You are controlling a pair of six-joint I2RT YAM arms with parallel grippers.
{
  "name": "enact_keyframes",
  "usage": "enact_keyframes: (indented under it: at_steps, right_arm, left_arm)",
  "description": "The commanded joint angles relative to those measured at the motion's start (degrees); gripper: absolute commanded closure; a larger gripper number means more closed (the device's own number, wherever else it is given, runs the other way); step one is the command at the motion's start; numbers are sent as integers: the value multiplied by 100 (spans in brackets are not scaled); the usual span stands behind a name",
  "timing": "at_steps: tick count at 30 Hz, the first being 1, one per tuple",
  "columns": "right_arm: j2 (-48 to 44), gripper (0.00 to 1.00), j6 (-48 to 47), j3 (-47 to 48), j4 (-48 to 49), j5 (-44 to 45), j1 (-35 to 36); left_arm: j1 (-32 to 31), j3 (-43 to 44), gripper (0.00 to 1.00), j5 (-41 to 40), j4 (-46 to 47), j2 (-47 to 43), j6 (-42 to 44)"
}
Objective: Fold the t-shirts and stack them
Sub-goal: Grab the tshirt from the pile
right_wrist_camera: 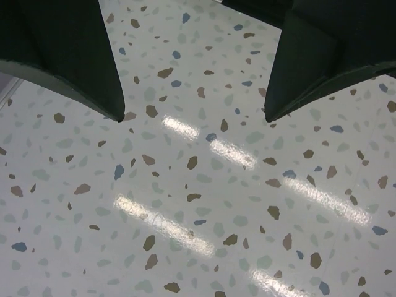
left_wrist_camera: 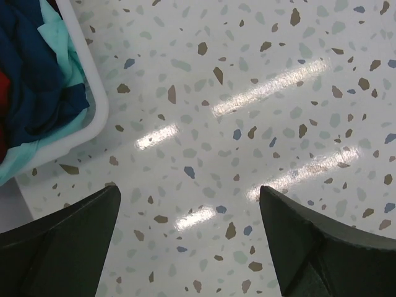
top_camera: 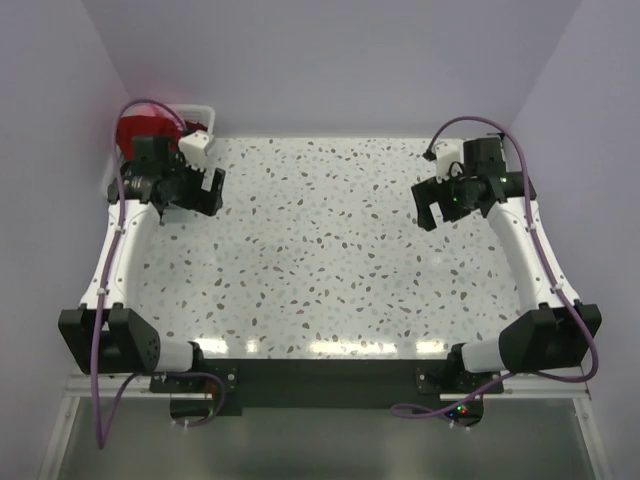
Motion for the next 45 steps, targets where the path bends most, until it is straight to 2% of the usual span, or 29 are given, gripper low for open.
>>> enact_keyframes:
  at_steps: [1, 9, 17, 23, 27, 30, 36, 42, 45]
  right_arm:
    - [-82, 1, -90, 180, -59, -58, -14]
    - [-65, 1, -107, 136, -33, 48, -5]
    - [-38, 1, -134, 127, -6, 30, -5]
    - [111, 1, -90, 171, 29, 13, -14]
    - [260, 1, -28, 207, 38, -75, -14]
    - [401, 1, -10, 207, 20, -119, -14]
    - [612, 1, -19, 250, 29, -40, -5]
    - [823, 1, -72, 479, -68, 65, -14]
    - [823, 1, -98, 514, -68, 170, -14]
  left_arm:
    - [42, 524, 0, 62, 17, 235, 1]
    - [648, 2711, 0, 255, -212, 1834, -359]
    - [1202, 4539, 0, -448, 51, 3493, -816]
    - [1307, 4726, 0, -773, 684, 4189, -799]
    - [1456, 4753, 1, -966, 1473, 4489, -1001]
    - [1492, 4744, 3, -1098, 1948, 4717, -835]
    - [1492, 4954, 5, -1476, 2240, 5253, -553]
    - [1492, 5148, 21, -1353, 2407, 5640, -579]
    - [1501, 5455, 35, -1362, 2250, 5825, -693]
